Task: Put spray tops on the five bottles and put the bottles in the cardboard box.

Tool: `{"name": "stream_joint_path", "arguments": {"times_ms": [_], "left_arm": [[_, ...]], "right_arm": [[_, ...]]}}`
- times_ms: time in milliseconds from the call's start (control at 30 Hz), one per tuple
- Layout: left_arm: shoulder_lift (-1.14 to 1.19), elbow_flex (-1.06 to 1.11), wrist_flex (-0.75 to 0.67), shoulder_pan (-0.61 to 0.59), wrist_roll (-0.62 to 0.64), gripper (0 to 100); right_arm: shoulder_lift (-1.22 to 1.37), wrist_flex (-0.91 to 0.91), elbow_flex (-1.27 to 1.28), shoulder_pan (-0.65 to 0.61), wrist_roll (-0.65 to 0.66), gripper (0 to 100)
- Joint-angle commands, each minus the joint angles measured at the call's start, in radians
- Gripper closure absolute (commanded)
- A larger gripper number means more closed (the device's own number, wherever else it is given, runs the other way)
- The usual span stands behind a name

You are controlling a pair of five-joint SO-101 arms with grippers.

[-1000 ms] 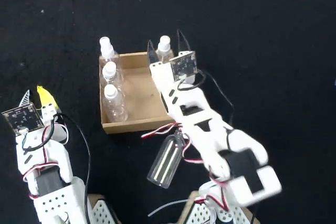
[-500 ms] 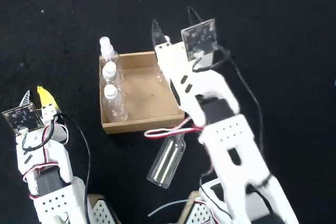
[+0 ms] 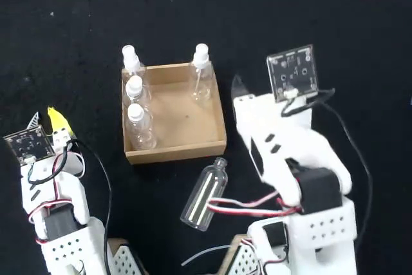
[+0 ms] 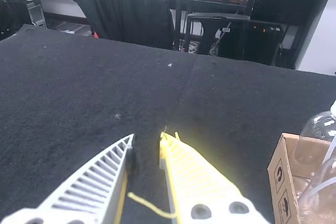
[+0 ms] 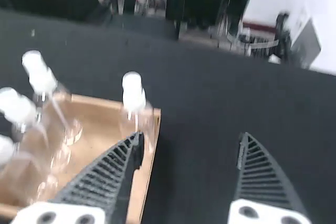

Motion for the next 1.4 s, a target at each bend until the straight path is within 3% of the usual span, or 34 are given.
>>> {"name": "stream_joint_path", "arguments": {"times_ms": [0, 300, 500, 700, 900, 1000, 1367], "left_arm": [[-0.014, 0.022, 0.003, 0.008, -0.008, 94], [-0.014, 0.022, 0.003, 0.008, -0.008, 94], [-0.014, 0.022, 0.003, 0.008, -0.008, 94], [-0.014, 0.022, 0.003, 0.008, -0.008, 94], [-0.014, 0.022, 0.003, 0.008, -0.008, 94], [-0.014, 0.022, 0.003, 0.008, -0.008, 94], [-0.014, 0.022, 0.003, 0.008, -0.008, 94]], "right_arm": [[-0.053, 0.13, -0.051, 0.021, -0.002, 74.7], [-0.081, 0.318, 0.051, -0.069, -0.021, 74.3], [-0.074, 0.315, 0.263, -0.25, -0.206, 73.7], [-0.074, 0.322, 0.311, -0.292, -0.242, 61.4], [-0.074, 0.247, 0.443, -0.453, -0.259, 59.9], [-0.074, 0.192, 0.478, -0.502, -0.336, 59.9], [-0.074, 0.077, 0.584, -0.522, -0.379, 60.0]]}}
